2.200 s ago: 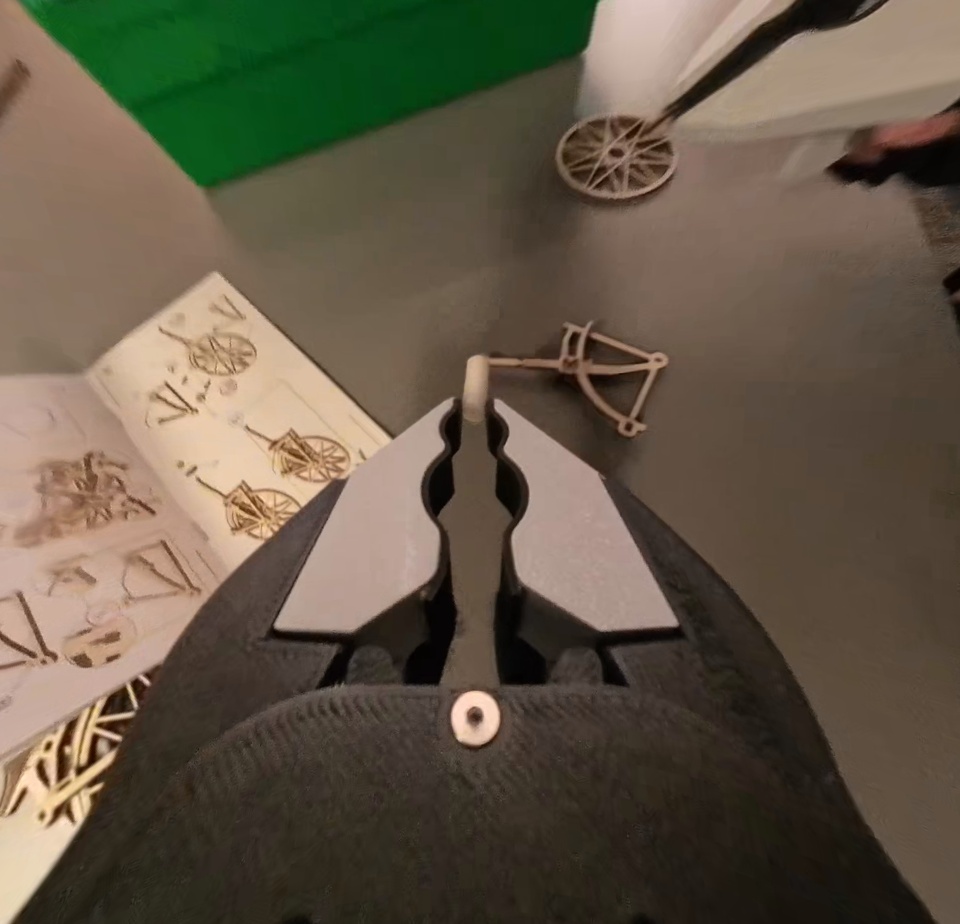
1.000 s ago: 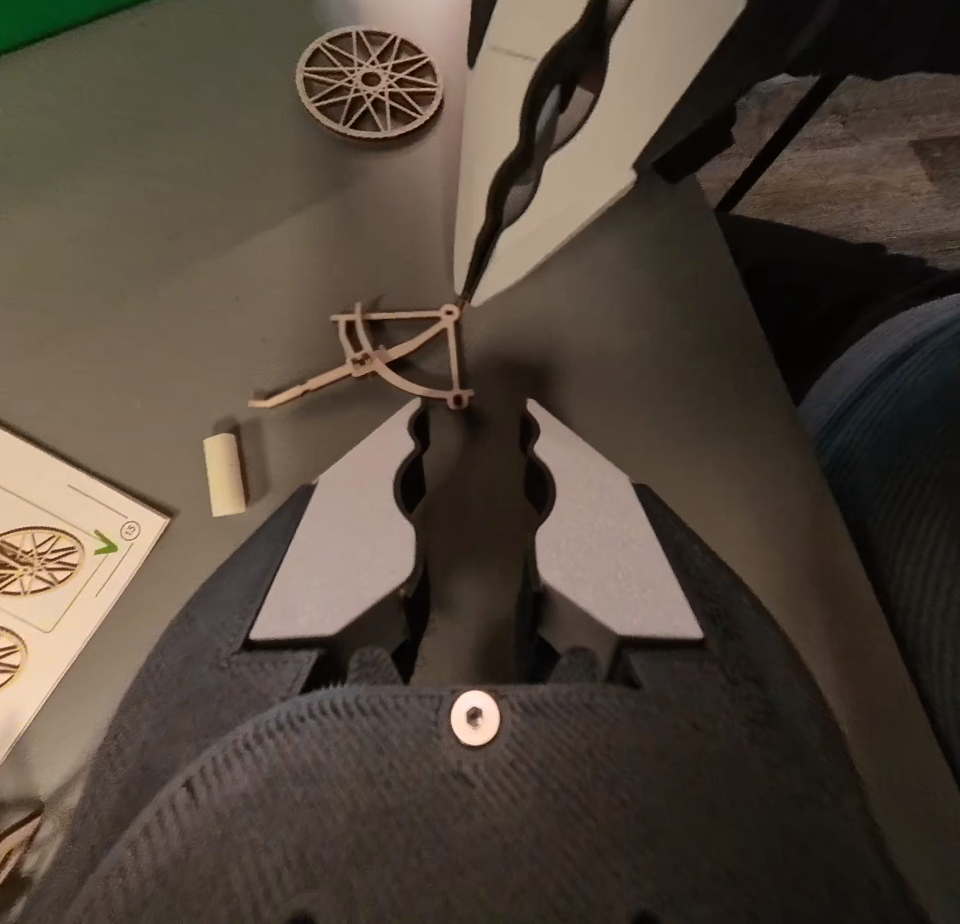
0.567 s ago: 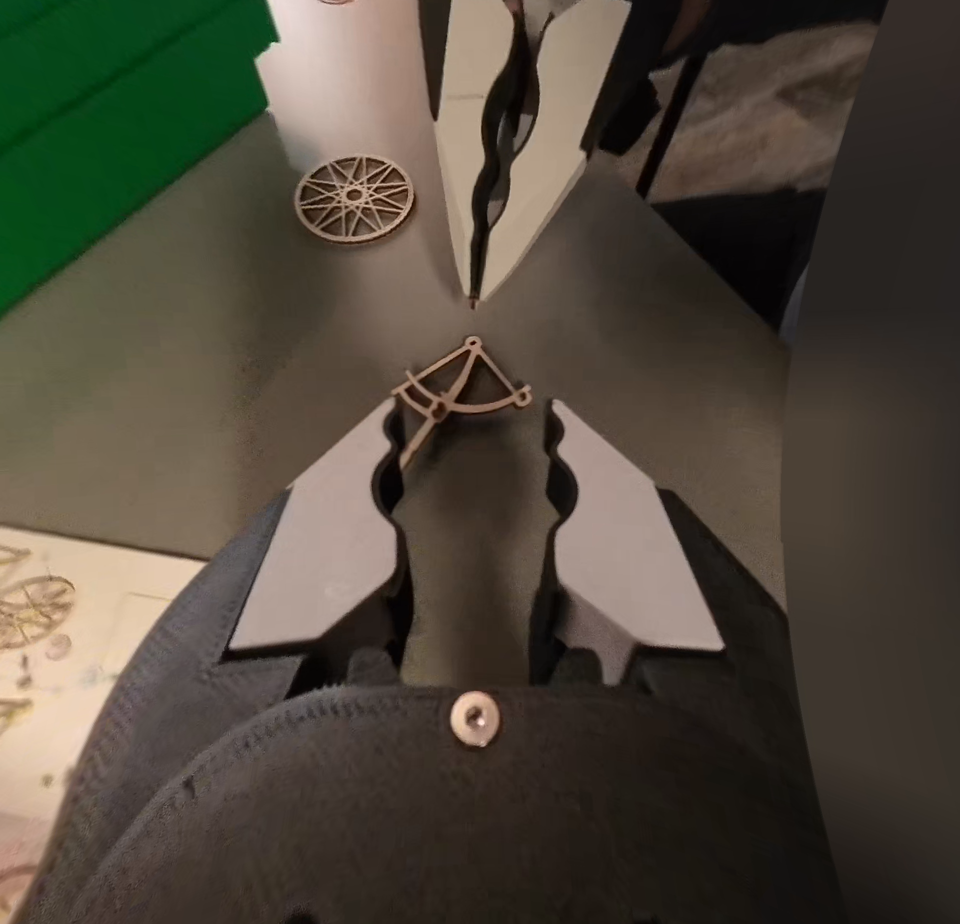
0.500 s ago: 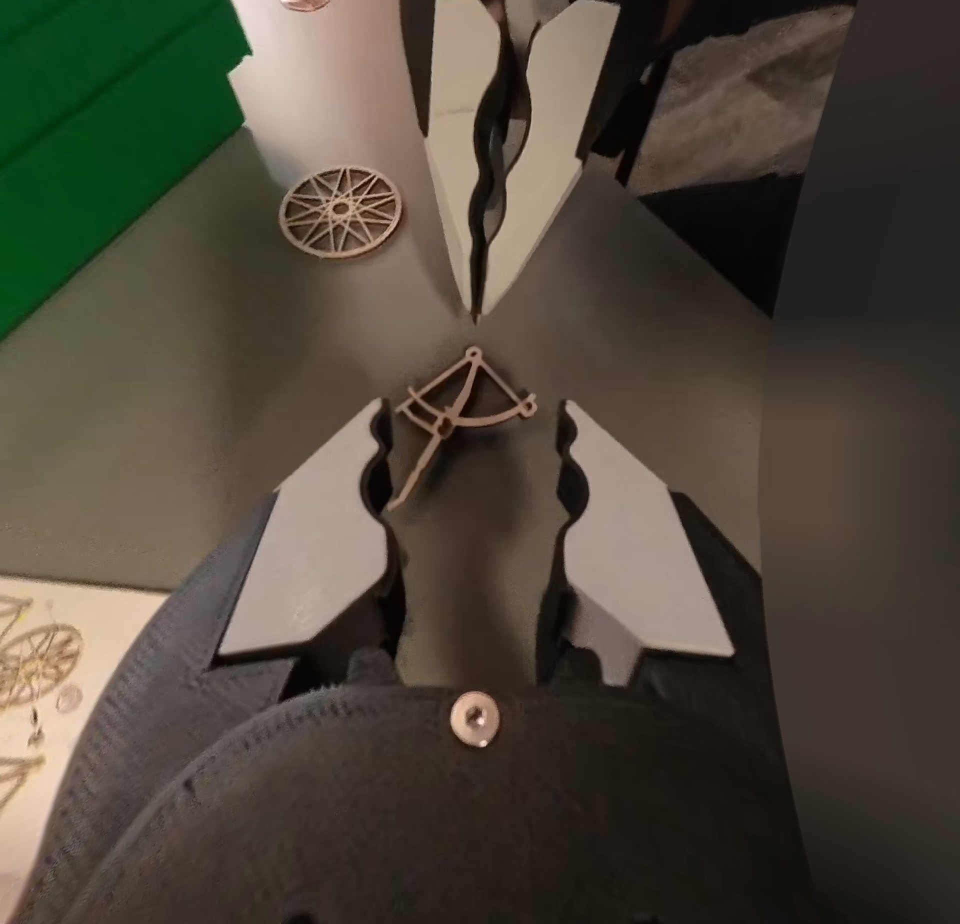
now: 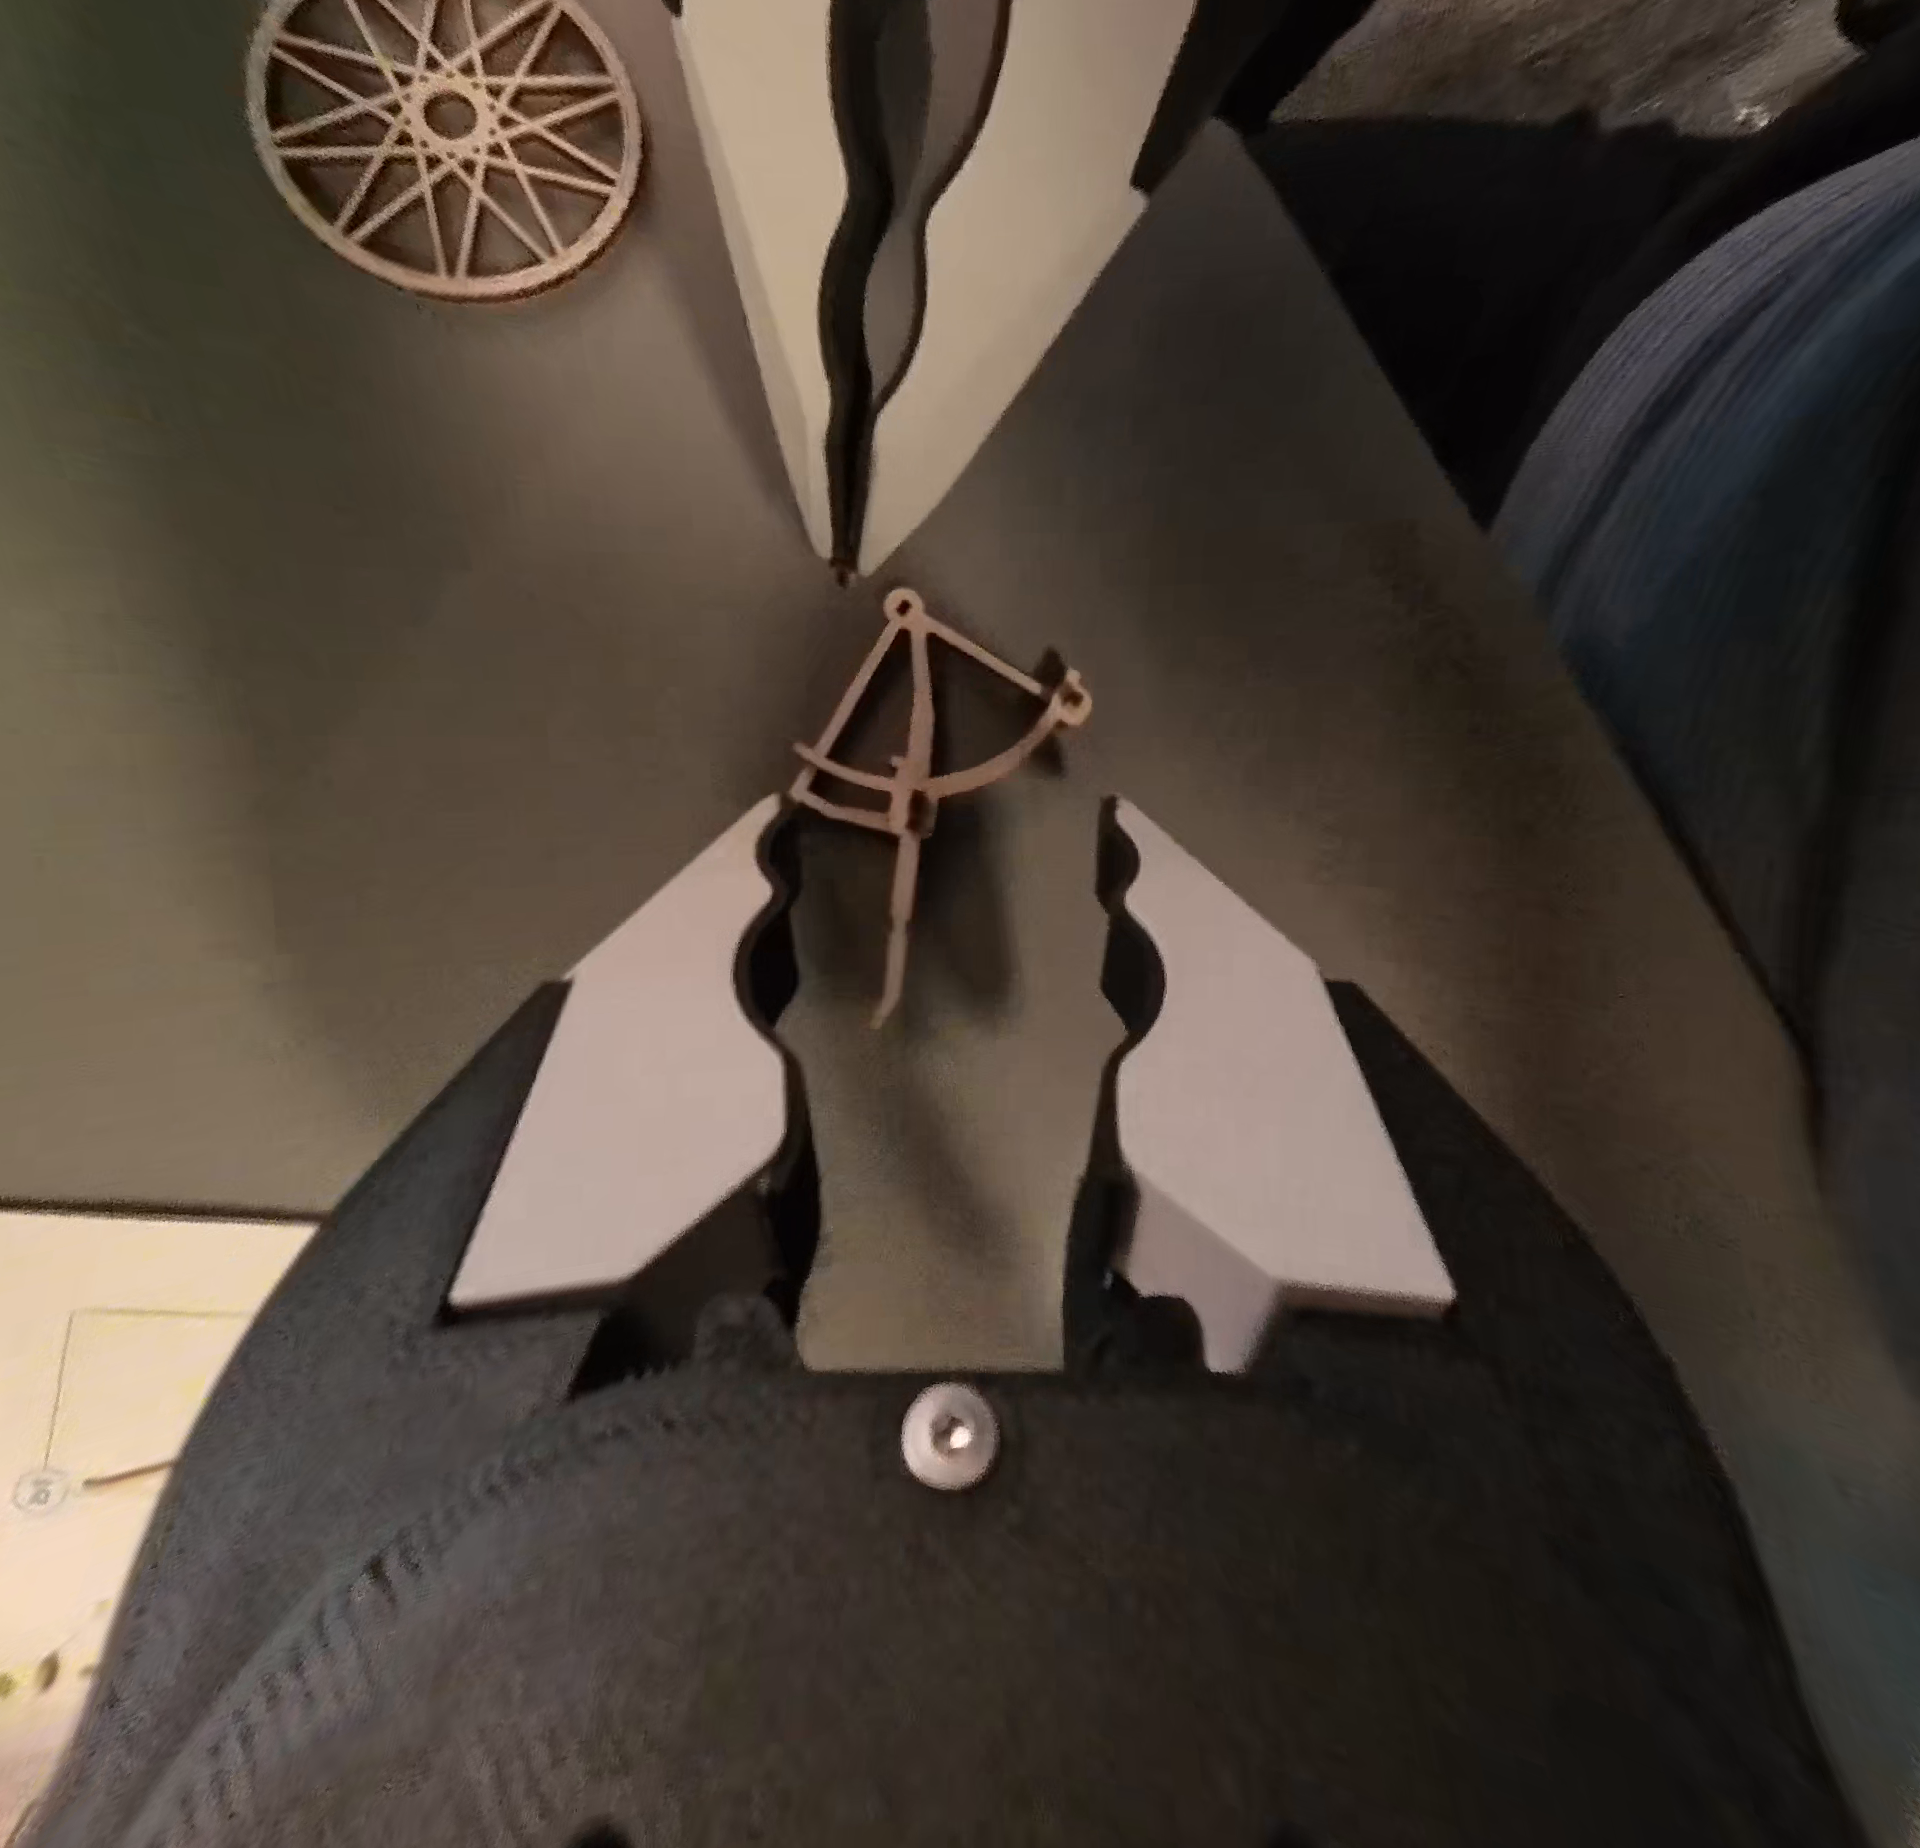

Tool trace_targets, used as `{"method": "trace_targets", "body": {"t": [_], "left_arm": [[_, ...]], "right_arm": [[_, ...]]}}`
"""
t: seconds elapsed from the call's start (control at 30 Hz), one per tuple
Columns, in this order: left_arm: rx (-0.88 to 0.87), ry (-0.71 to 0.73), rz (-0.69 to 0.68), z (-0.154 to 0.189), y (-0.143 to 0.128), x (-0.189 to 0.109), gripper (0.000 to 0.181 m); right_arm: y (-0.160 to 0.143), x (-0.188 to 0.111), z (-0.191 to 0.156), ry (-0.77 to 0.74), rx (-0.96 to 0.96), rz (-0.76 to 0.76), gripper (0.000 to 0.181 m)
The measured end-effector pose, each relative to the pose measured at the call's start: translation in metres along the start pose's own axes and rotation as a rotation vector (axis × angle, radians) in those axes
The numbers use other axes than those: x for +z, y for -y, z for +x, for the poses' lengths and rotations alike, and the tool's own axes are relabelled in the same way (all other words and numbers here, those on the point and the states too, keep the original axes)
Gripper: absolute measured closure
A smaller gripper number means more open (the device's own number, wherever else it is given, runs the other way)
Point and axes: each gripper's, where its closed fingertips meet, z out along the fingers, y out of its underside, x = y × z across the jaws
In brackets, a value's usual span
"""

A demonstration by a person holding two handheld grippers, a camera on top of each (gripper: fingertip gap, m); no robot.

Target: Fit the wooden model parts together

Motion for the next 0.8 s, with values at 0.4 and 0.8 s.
{"method": "trace_targets", "body": {"t": [0.4,0.8], "left_arm": [[0.218,0.022,0.174,-0.007,0.009,0.008,0.136],[0.218,0.008,0.188,-0.010,0.005,0.001,0.119]], "right_arm": [[-0.007,0.000,-0.009,0.000,-0.050,-0.103,0.181],[0.007,-0.008,0.008,-0.152,-0.095,0.023,0.181]]}}
